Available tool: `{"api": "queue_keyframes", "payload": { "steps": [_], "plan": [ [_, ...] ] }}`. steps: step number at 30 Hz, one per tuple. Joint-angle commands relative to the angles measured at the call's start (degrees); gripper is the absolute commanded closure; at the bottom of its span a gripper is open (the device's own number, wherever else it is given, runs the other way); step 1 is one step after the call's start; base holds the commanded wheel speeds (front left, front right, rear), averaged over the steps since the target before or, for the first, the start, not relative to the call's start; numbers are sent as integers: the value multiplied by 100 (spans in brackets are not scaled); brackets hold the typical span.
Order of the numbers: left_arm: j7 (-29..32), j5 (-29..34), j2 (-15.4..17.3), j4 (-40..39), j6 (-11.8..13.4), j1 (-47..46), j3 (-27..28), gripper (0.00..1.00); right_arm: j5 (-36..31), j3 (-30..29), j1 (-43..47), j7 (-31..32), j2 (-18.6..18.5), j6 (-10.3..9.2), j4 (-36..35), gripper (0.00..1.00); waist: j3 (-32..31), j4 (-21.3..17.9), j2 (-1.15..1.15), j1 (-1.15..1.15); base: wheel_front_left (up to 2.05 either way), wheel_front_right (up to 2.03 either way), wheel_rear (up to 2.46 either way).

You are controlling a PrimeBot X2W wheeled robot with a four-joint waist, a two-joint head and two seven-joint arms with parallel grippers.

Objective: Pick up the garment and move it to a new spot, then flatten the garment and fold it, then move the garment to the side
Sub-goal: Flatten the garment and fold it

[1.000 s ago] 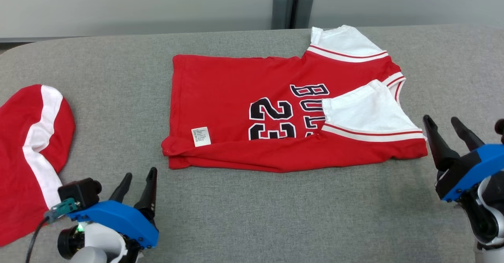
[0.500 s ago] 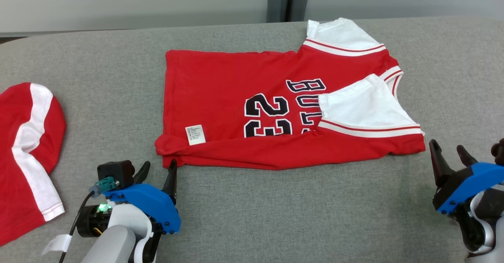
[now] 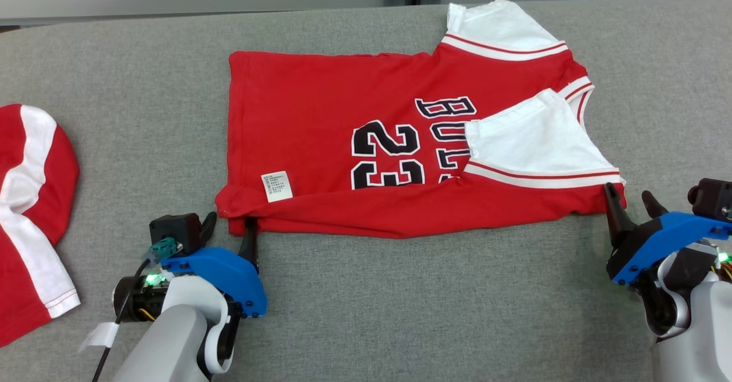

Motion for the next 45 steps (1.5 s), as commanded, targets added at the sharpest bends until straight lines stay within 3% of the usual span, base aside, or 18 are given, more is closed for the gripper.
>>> {"api": "queue_keyframes", "payload": {
  "steps": [1, 8, 9, 10, 11, 12, 13, 15, 21, 29, 37, 45],
  "plan": [
    [-18, 26, -33, 76, -29, -46, -47, 0, -7, 12, -104, -63, -1, 1, 84, 0, 33, 6, 0, 0, 0, 0, 0],
    [-17, 21, -183, 356, -186, -140, -198, 0, -98, 124, -369, -157, -2, 1, 731, 0, 170, 37, 0, 0, 0, 0, 0],
    [-5, 19, -199, 387, -207, -147, -223, 7, -85, 136, -404, -175, -1, 1, 799, 0, 182, 43, 0, 0, 0, 0, 0],
    [-8, 23, -210, 421, -231, -158, -243, 53, -79, 143, -427, -199, 1, 1, 853, 0, 193, 48, 0, 0, 0, 0, 0],
    [-11, 10, -223, 457, -260, -177, -258, 80, -76, 142, -447, -224, 3, 1, 906, 9, 203, 51, 0, 0, 0, 0, 0],
    [-3, -3, -231, 494, -284, -194, -272, 100, -75, 144, -467, -240, 3, 1, 950, 52, 212, 54, 0, 0, 0, 0, 0],
    [15, -13, -237, 531, -319, -208, -289, 100, -66, 146, -495, -274, 5, 1, 992, 60, 216, 56, 0, 0, 0, 0, 0],
    [-1, -39, -227, 589, -353, -233, -289, 100, -41, 174, -537, -357, 5, 1, 1043, 100, 215, 56, 0, 0, 0, 0, 0],
    [-142, -102, -208, 547, -487, -232, -263, 100, 3, 110, -494, -524, -8, 0, 936, 100, 65, 70, 0, 0, 0, 0, 0],
    [-125, -185, 98, -177, -388, 291, -210, 100, 159, -14, 327, 52, -9, 0, -81, 100, -265, 79, 0, 0, 0, 0, 0],
    [233, -249, 539, -1245, -34, 1117, -186, 100, 640, 11, 1408, 581, -11, 0, -1165, 100, -478, 77, 0, 0, 0, 0, 0],
    [517, -419, 809, -1967, 313, 1900, -114, 100, 1104, 173, 2108, 704, -11, 0, -1488, 100, -555, 76, 0, 0, 0, 0, 0]
  ]
}}
